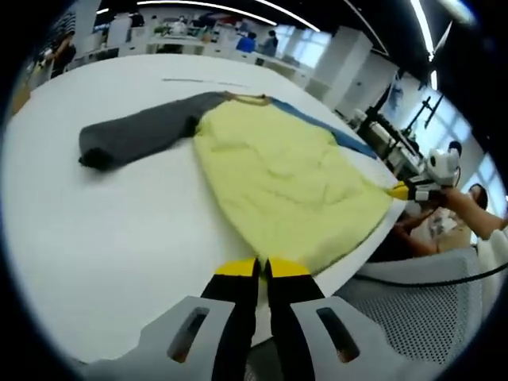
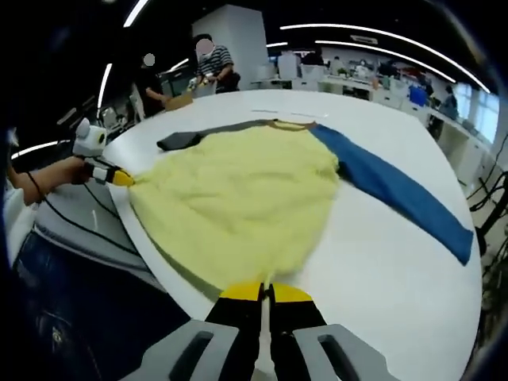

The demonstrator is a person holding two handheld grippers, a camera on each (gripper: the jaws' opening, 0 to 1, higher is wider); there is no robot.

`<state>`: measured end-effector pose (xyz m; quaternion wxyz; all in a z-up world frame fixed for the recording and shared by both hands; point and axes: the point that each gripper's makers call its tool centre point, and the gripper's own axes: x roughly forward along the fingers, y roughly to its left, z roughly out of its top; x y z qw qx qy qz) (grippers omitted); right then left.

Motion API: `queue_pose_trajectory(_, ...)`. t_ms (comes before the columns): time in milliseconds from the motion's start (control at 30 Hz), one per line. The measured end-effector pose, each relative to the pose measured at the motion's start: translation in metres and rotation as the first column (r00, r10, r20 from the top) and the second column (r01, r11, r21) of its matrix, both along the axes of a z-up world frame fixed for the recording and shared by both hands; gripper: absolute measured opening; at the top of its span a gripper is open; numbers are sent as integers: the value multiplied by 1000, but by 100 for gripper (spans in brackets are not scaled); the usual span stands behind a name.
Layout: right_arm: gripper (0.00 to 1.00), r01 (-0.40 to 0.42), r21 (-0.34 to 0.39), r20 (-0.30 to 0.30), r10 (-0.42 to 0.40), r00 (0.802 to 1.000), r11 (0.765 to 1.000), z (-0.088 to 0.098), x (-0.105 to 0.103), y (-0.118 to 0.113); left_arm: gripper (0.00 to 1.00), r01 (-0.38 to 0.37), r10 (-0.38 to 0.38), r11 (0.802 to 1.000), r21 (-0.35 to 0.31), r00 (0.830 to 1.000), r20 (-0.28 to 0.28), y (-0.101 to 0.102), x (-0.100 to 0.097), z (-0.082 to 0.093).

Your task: Fold the garment on the visible template until the final outline fits inside the template.

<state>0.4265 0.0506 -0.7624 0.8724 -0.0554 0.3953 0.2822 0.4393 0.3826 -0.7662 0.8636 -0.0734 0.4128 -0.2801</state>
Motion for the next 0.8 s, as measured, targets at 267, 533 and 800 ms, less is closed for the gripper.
queue_pose_trajectory(267,0,11,-10,-36,-11,999,1000,-12,-10,-1,1,4,-2,999,47,998,-58,3,-10,-13)
queue_pose_trajectory(533,0,39,-13,-49,-39,998,999,-16,-12,-4,2,-51,53,999,19,991,-119,6,-12,-17)
queue_pose_trajectory(800,0,53,-1,-61,-53,997,999,-14,-12,-5,2,-87,83,996,-29,990,-117,9,-13,-11)
